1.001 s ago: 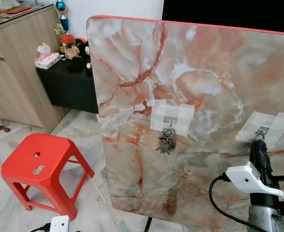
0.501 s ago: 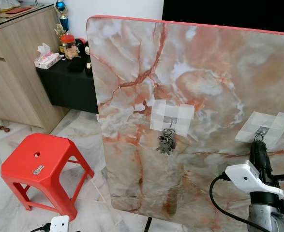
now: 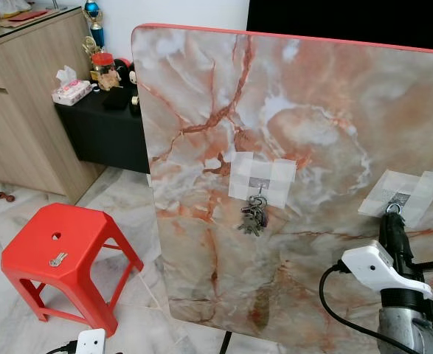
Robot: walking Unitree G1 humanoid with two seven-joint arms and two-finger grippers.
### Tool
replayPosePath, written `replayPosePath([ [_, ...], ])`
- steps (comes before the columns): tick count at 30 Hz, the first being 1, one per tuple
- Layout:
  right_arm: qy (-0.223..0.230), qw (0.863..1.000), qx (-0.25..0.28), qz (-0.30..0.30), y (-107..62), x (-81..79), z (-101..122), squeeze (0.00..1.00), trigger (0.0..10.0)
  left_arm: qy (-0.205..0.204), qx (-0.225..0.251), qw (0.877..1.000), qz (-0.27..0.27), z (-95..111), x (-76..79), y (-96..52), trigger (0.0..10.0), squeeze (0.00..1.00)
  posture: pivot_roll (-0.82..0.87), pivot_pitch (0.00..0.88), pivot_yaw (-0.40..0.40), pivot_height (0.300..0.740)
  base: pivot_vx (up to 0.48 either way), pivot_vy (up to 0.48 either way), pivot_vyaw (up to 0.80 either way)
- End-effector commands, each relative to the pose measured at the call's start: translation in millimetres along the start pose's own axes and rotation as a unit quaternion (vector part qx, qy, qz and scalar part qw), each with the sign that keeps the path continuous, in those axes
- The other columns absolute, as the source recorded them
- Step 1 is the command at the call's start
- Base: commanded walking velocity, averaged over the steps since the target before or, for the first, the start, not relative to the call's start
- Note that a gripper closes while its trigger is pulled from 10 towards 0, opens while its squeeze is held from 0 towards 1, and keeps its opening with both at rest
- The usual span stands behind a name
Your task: Hang keys on a hook
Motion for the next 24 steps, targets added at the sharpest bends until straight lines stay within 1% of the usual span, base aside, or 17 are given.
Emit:
replayPosePath([
  [1,0.001,1.0,-0.008,0.012,-0.3,-4.5,-3.0,0.0,10.0,0.0,-0.013,1.0,-0.002,-7.3,0.2,-1.4,10.0,0.0,0.06,0.0,-0.055,0.74,0.0,0.0,0.0],
  [24,0.005,1.0,-0.016,0.025,-5.5,-9.7,-5.9,0.0,10.0,0.0,-0.014,1.0,-0.001,-7.6,-0.1,-1.5,10.0,0.0,0.06,0.0,-0.055,0.74,0.0,0.0,0.0],
])
Point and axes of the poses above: a point about 5 cm out from each wrist's last joint towards the gripper, its own y axis pointing out of the wrist towards the gripper, its own z axis along the axis of the wrist's last joint, x = y × z, the point moved 6 cm from there along y, pointing out of the wrist towards the gripper, and after that the axes turned 7 degrees about y, right-handed, at the moved point
